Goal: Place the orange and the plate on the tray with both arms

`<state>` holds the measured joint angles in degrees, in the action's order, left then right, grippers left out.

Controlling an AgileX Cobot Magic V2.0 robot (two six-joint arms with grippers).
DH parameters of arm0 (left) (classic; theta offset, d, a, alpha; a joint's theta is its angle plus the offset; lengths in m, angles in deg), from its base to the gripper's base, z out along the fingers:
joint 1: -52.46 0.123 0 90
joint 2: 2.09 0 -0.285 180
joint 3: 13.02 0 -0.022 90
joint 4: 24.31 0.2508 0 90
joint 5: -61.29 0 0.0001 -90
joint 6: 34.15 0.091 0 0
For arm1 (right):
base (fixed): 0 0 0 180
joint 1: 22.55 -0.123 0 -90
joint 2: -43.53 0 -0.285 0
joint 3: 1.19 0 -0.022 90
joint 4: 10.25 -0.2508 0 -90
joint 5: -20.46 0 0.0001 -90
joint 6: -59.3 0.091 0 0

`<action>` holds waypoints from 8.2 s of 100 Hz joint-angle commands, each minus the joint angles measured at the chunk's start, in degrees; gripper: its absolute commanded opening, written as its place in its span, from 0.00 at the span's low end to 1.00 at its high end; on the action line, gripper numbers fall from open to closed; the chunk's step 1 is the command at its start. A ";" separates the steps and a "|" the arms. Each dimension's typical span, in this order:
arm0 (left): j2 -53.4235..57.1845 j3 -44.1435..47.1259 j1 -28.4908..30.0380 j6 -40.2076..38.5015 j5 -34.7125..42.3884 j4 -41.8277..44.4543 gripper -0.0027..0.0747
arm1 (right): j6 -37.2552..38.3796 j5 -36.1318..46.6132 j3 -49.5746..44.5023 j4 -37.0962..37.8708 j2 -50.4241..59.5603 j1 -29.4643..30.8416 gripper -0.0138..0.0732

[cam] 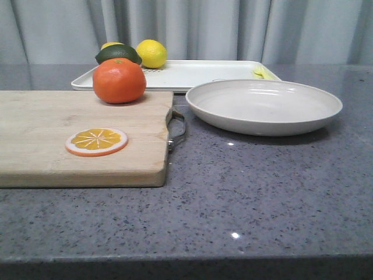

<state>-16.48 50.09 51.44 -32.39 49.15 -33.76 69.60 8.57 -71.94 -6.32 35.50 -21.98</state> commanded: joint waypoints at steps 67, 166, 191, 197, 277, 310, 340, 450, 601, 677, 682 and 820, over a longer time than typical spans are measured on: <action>-41.24 -49.28 -0.05 1.82 -34.02 -5.13 0.01 | -0.06 -33.46 43.70 0.73 -34.61 0.51 0.08; -46.02 -49.87 -0.05 10.68 -32.02 -19.88 0.77 | -0.11 -35.72 44.59 0.83 -38.43 0.51 0.70; -58.04 -50.76 -0.05 14.82 -35.09 -28.14 0.71 | -0.11 -35.28 44.59 0.83 -38.43 0.51 0.70; -61.09 -52.21 -0.15 16.86 -36.21 -30.65 0.71 | -0.11 -35.28 44.59 0.83 -38.43 0.51 0.70; -97.53 -93.24 -18.56 12.63 -52.38 -10.72 0.71 | -0.11 -35.29 44.59 2.54 -38.43 0.51 0.70; -100.45 -94.58 -22.54 9.74 -53.87 -3.40 0.71 | -0.11 -35.29 44.59 2.54 -38.43 0.51 0.70; -100.95 -94.58 -22.54 7.75 -54.09 0.50 0.71 | -0.11 -35.29 44.59 2.67 -38.43 0.51 0.70; -104.15 -95.16 -22.90 7.50 -59.82 -3.05 0.01 | -0.11 -34.95 44.59 3.56 -38.43 0.51 0.70; -110.14 -106.01 -38.30 2.80 -44.42 -11.62 0.01 | -0.11 -33.68 44.59 4.24 -38.43 0.51 0.70; -111.78 -106.01 -39.63 2.59 -41.96 -13.44 0.16 | -0.11 -33.73 44.59 4.24 -38.43 0.51 0.70; -111.78 -106.01 -39.63 2.59 -41.96 -13.44 0.22 | -0.11 -33.73 44.59 4.24 -38.43 0.51 0.70; -113.62 -106.01 -39.63 2.98 -43.49 -11.93 0.64 | -0.11 -34.16 44.59 4.24 -38.43 0.51 0.70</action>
<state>-133.56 -54.12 12.18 -29.39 3.68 -44.27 69.60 -29.03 -29.35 -3.40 -2.54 -21.98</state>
